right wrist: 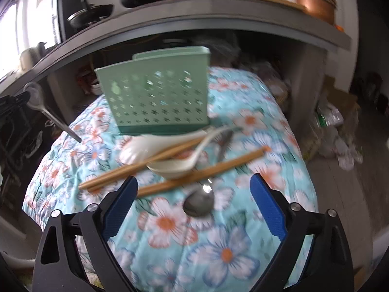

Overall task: Organize utensils
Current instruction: 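Lift the large metal spoon off the quilt with the left gripper, then grasp the white ceramic soup spoon with the right gripper while the left gripper holds the metal spoon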

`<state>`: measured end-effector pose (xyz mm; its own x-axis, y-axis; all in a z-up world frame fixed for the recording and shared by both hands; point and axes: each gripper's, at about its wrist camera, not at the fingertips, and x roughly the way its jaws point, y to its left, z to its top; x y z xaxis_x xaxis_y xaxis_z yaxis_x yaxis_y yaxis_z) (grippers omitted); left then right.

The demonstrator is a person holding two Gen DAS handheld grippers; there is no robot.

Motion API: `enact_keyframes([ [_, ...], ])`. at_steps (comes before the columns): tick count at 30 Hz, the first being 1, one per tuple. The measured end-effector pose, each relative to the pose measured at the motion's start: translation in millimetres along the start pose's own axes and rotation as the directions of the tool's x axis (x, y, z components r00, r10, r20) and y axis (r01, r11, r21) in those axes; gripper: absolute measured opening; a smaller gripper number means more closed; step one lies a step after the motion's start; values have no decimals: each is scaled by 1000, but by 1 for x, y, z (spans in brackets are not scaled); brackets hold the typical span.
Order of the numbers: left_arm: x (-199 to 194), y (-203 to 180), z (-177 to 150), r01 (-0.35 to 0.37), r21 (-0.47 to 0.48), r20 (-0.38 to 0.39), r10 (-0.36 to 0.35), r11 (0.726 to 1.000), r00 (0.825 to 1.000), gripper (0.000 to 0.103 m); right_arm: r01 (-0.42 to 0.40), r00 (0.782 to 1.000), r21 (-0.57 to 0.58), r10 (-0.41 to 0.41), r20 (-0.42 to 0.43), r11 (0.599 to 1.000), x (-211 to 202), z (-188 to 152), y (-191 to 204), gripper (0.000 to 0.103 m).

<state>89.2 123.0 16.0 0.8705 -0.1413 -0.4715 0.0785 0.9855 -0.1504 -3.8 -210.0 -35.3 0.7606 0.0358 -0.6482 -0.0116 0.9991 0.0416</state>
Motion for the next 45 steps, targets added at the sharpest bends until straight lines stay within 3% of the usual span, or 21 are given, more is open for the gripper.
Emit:
enact_keyframes([
  [4, 5, 8, 4, -4, -11, 2, 4, 1000, 1000, 1, -49, 999, -97, 48, -8, 994, 24, 21, 32, 79],
  [9, 13, 17, 6, -2, -21, -3, 1, 1000, 1000, 1, -72, 996, -272, 55, -67, 960, 54, 26, 82, 71],
  [14, 24, 23, 6, 8, -23, -19, -8, 1000, 1000, 1, -17, 993, -456, -40, -115, 890, 85, 15, 124, 71],
  [20, 41, 28, 8, 18, -26, -41, -20, 999, 999, 1, 51, 980, -556, -149, -132, 830, 107, 10, 149, 71],
  [28, 56, 31, 11, 32, -27, -59, -34, 999, 998, 1, 266, 937, -690, -349, 21, 673, 106, 4, 172, 68],
  [35, 63, 31, 11, 38, -26, -69, -40, 999, 997, 1, 302, 919, -709, -392, 39, 637, 111, 3, 165, 60],
  [39, 65, 31, 11, 38, -27, -69, -40, 999, 997, 1, 235, 933, -709, -359, -27, 665, 113, 8, 164, 60],
  [45, 68, 33, 10, 37, -35, -74, -40, 999, 996, 1, 228, 922, -739, -385, -45, 634, 119, 0, 166, 60],
])
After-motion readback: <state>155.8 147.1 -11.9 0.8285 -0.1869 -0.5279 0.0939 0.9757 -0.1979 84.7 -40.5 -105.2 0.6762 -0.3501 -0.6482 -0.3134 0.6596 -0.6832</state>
